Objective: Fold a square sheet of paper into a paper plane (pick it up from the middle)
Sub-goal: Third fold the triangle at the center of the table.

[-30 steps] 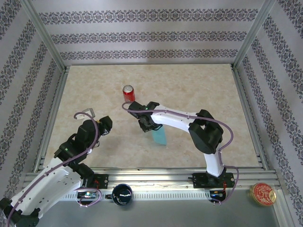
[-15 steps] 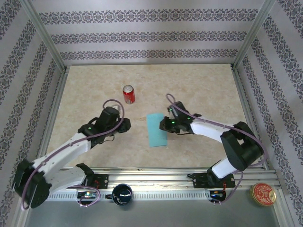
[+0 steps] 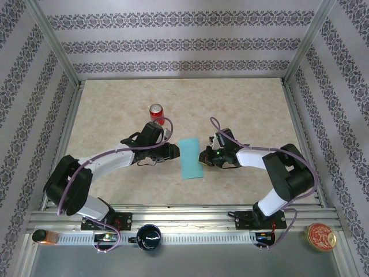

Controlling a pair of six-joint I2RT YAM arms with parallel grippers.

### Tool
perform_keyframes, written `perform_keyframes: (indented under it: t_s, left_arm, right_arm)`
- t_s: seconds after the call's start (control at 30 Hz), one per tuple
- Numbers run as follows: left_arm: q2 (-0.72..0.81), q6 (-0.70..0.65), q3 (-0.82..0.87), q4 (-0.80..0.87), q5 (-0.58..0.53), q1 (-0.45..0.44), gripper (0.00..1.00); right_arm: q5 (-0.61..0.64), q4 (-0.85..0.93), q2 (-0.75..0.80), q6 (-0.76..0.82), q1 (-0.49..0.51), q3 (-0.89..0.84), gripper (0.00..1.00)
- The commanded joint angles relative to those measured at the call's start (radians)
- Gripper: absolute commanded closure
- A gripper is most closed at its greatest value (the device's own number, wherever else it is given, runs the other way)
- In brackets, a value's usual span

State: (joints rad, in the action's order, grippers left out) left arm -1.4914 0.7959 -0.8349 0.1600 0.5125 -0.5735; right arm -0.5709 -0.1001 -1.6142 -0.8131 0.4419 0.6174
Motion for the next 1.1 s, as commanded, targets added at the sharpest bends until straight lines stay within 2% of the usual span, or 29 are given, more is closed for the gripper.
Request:
perform_keyframes:
  t_s: [0.0,0.37,0.53,0.77,0.97,1.07]
  left_arm:
    - [-0.038,0.020,-0.032,-0.042,0.061,0.012,0.64]
    - [-0.150,0.109,-0.007,-0.127,0.073,0.012,0.59]
    - [-0.188,0.124,-0.013,-0.122,0.078,0.012,0.64]
    - [-0.221,0.106,-0.026,-0.064,0.057,0.009,0.66]
    - [-0.236,0.128,-0.001,-0.122,0.068,0.009,0.67]
    - [-0.252,0.155,0.014,-0.179,0.089,0.007,0.71]
  right_arm:
    - [-0.024,-0.055,-0.036,-0.005,-0.009,-0.021,0.95]
    - [0.034,-0.036,-0.064,-0.024,-0.010,-0.085,0.95]
    - [0.034,-0.033,-0.064,-0.025,-0.009,-0.083,0.95]
    - [0.042,-0.026,-0.060,-0.024,-0.009,-0.084,0.95]
    - [0.045,-0.024,-0.061,-0.024,-0.009,-0.087,0.95]
    - [0.043,-0.023,-0.061,-0.022,-0.009,-0.087,0.95]
